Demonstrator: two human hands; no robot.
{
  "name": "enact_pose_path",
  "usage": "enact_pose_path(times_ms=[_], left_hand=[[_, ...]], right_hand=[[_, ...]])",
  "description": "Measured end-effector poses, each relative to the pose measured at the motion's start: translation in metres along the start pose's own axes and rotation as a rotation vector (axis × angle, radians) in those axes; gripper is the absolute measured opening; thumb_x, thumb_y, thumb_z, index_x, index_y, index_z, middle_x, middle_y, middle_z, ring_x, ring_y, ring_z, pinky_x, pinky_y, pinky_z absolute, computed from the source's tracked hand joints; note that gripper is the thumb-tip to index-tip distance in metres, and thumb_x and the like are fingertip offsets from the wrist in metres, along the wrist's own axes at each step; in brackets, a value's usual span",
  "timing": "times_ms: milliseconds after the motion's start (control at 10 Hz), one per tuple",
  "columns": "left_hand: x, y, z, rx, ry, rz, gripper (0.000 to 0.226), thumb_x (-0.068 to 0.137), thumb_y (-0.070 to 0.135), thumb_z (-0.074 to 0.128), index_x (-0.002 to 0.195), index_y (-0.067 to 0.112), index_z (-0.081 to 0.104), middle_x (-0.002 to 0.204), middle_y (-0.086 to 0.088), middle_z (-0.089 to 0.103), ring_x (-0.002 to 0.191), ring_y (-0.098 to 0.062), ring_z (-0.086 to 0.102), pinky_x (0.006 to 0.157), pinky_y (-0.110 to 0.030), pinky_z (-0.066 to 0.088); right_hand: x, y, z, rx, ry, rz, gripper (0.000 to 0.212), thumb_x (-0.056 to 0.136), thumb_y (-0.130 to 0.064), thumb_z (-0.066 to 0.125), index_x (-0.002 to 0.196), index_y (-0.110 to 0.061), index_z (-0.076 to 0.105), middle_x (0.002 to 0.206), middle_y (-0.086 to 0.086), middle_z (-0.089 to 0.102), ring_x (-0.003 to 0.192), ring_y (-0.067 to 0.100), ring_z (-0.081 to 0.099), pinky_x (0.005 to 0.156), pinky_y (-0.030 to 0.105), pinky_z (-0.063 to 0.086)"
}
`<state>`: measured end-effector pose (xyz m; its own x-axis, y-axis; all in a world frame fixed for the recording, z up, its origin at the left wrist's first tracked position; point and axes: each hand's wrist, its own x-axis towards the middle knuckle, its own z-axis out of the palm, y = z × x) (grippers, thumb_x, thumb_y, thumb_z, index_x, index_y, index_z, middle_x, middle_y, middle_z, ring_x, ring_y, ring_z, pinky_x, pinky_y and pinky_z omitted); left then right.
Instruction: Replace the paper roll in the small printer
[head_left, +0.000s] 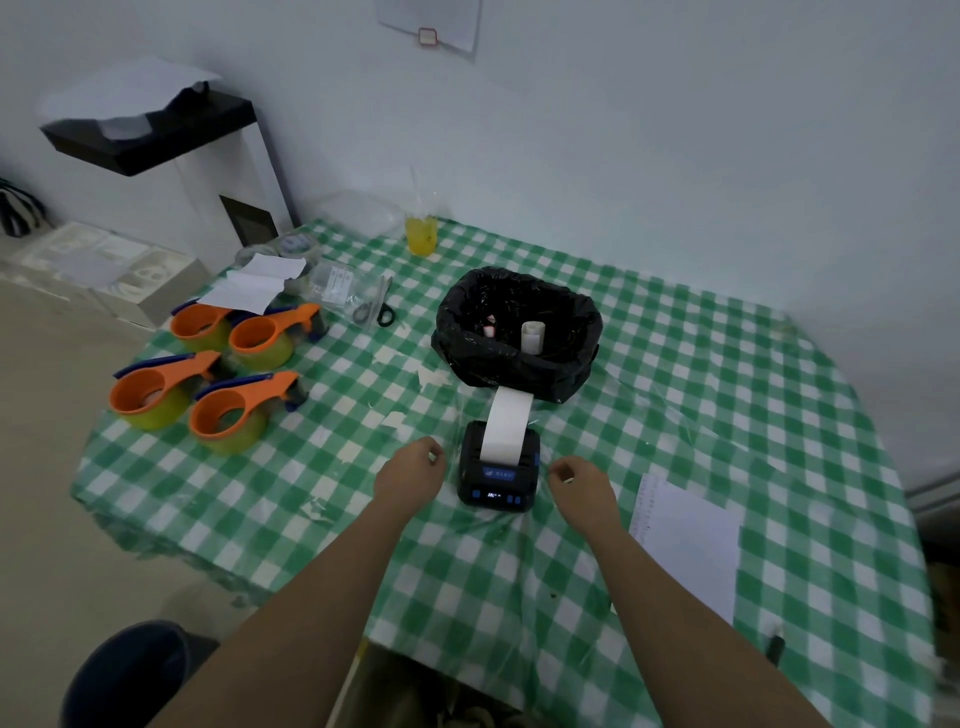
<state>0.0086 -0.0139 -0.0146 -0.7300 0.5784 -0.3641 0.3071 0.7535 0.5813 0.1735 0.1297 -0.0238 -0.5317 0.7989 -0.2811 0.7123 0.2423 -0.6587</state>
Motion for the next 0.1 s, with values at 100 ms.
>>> enact_pose_path(times_ms=[100], left_hand=[[0.001,0.0017,0.0002,-0.014,0.027,0.011,0.021,0.093,0.025,0.044,0.1,0.014,0.059,0.09,-0.013,0.072,0.055,-0.019,0.05,0.059,-0.031,0.043]], right_hand=[[-0.0015,-0.0042,-0.0014,0.013,0.016,-0.005,0.019,0.089,-0.009,0.051,0.101,-0.008,0.066,0.105,0.01,0.069,0.083,0.015,0.055,0.075,0.027,0.043]])
